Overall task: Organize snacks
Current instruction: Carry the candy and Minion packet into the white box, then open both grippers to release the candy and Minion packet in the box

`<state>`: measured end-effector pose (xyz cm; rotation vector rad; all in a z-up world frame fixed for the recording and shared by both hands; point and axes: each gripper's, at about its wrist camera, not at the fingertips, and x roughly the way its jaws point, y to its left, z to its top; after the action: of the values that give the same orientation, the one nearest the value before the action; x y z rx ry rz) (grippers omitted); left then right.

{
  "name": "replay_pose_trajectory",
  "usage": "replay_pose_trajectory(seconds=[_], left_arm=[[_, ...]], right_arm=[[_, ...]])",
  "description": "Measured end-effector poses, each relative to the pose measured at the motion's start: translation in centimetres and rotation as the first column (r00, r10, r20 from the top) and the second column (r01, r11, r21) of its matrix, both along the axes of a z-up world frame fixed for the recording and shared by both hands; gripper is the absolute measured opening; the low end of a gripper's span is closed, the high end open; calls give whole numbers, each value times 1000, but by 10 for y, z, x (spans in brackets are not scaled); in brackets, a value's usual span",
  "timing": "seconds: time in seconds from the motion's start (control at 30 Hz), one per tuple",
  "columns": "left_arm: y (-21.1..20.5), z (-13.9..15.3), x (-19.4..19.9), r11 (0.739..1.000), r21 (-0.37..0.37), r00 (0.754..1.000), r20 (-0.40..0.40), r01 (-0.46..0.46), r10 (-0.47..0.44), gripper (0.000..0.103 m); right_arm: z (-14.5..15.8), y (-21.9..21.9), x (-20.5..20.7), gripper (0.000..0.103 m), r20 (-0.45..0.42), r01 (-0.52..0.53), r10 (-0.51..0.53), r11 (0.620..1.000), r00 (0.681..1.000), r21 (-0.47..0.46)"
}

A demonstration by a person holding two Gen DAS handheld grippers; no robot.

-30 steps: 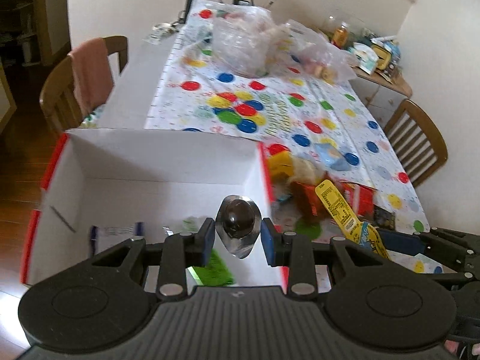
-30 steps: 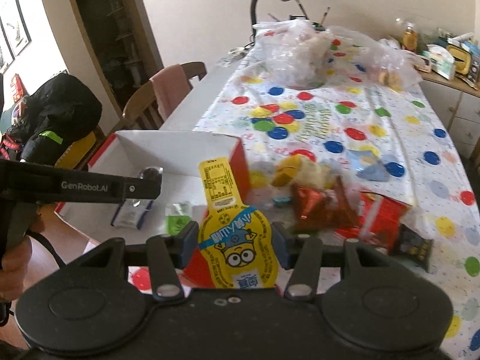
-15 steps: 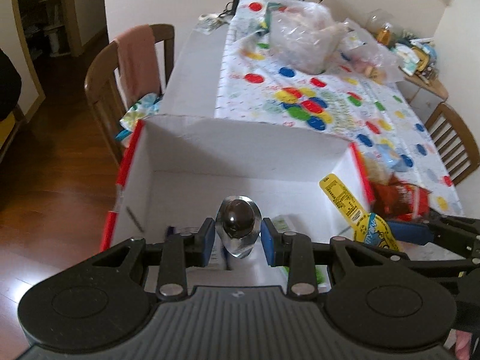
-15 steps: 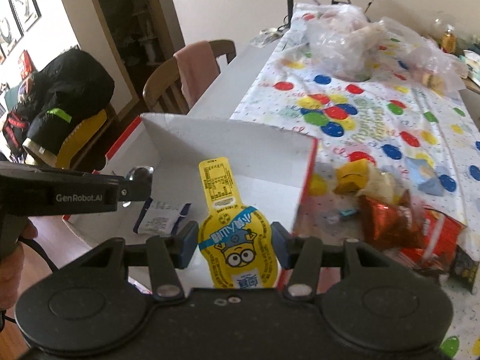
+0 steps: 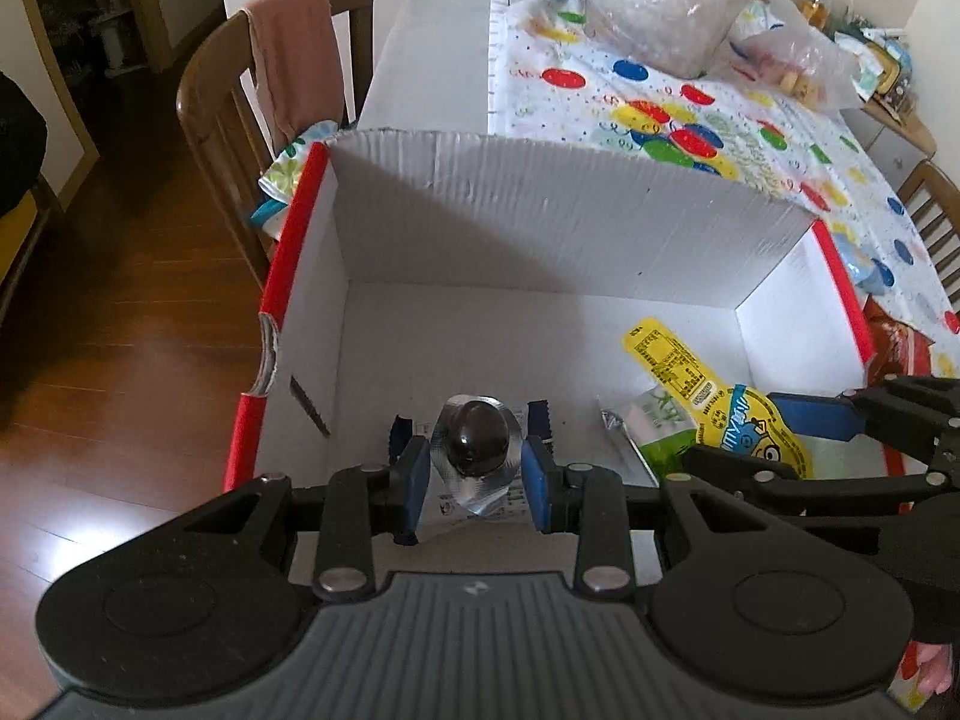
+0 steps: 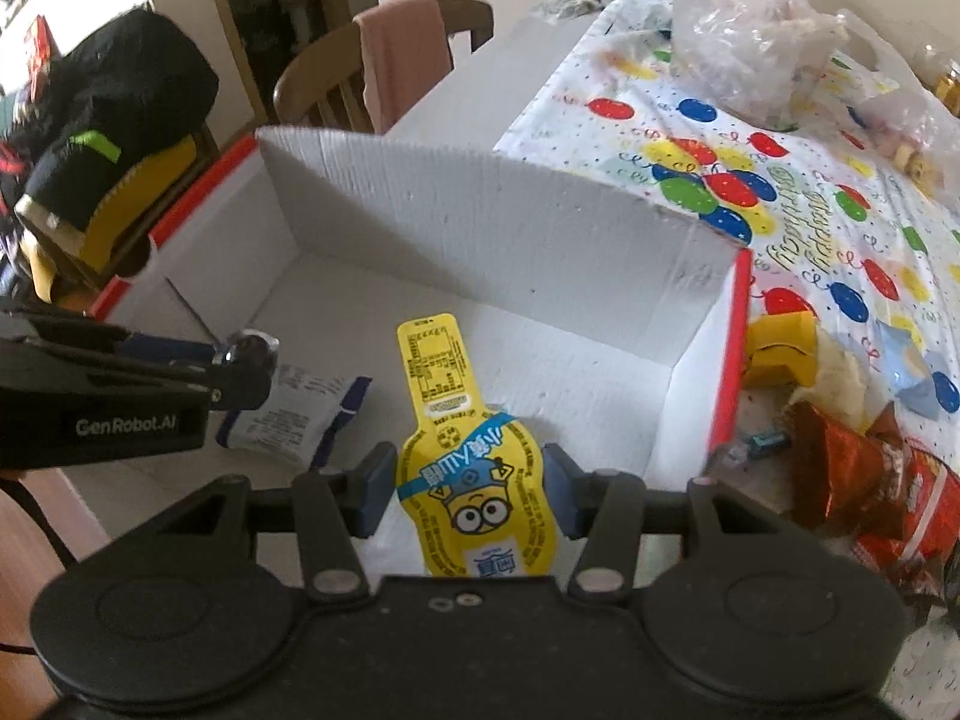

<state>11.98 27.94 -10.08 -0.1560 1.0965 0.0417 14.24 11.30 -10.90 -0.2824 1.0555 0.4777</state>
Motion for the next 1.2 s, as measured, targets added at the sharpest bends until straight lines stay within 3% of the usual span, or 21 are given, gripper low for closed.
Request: replay_pose_trajectory(seconds=[0.5,0.83,1.2], left_arm=[[-3,-31,5,1000,4,994,-106,29,-28,33],[-3,-32,2,1000,4,995,-103,19,-19,34],[-5,-11,-16,1000,-9,999,-39,8,-9,54]], right_arm=[[-19,12,3,51,-52,-13,10,997,999,-75],[-17,11,-2,52,-62,-15,11,997,998,-72],[11,-3,-19,64,-21,-18,18,1000,1000,8]])
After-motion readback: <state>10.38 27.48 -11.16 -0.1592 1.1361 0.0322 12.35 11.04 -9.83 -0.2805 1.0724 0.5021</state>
